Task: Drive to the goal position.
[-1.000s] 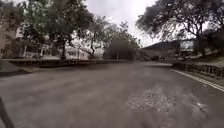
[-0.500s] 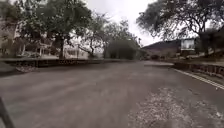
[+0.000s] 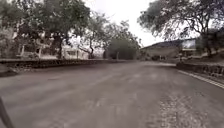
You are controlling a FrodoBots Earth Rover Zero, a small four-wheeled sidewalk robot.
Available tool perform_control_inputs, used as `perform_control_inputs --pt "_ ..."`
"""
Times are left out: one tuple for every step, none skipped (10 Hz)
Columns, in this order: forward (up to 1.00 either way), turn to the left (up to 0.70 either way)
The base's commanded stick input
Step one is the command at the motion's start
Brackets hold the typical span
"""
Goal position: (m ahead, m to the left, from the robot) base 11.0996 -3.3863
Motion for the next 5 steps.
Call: perform_control_inputs --pt "0.70 0.00" --pt "0.70 0.00" --pt "0.67 0.00" --pt "0.40 0.00" --pt "0.13 0.00"
